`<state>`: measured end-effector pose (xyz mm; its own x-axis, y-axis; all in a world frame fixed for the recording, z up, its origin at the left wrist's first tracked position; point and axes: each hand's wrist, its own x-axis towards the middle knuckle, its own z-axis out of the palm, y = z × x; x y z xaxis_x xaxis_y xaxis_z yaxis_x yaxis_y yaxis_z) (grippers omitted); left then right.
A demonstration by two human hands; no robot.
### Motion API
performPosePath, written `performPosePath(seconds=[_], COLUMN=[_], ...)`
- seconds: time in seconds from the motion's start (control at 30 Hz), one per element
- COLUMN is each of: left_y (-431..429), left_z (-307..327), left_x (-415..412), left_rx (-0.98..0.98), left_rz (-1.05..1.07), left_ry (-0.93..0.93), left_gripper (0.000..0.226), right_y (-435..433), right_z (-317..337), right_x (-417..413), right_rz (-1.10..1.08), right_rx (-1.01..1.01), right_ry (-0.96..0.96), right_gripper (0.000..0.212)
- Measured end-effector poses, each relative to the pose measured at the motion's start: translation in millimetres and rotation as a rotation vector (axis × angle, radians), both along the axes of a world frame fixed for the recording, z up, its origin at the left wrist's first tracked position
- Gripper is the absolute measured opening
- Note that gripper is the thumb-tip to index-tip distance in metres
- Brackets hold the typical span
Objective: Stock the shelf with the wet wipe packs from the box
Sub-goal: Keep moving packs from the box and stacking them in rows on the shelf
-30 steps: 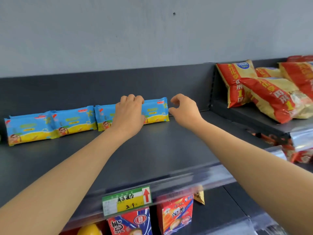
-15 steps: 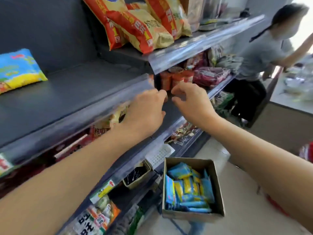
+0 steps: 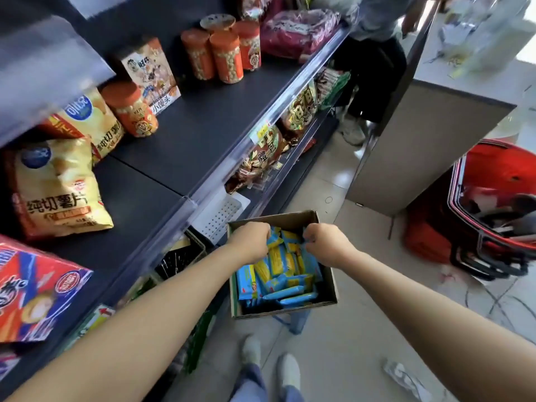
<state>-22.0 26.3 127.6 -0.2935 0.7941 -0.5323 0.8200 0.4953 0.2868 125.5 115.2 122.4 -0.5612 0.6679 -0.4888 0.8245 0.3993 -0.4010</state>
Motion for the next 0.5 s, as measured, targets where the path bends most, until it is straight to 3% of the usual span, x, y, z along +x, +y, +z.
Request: performPosePath(seconds=[0.27, 0.5], left_y=[13.3, 34.9], left_z=[-120.2, -188.5], left_x=[-38.2, -55.9], left_rx=[-0.101, -0.11], left_rz=[0.13, 0.229], left_ry=[-0.09, -0.166], left_gripper=[0.01, 0.05], right_y=[-1.5, 6.9], right_z=[-128.9, -197.6], right_x=[-15.2, -18.4], right_rz=[-0.061, -0.049], right_rx=[-0.227, -0.284], right_ry=[-0.168, -0.325], right_gripper=[0.024, 0.025])
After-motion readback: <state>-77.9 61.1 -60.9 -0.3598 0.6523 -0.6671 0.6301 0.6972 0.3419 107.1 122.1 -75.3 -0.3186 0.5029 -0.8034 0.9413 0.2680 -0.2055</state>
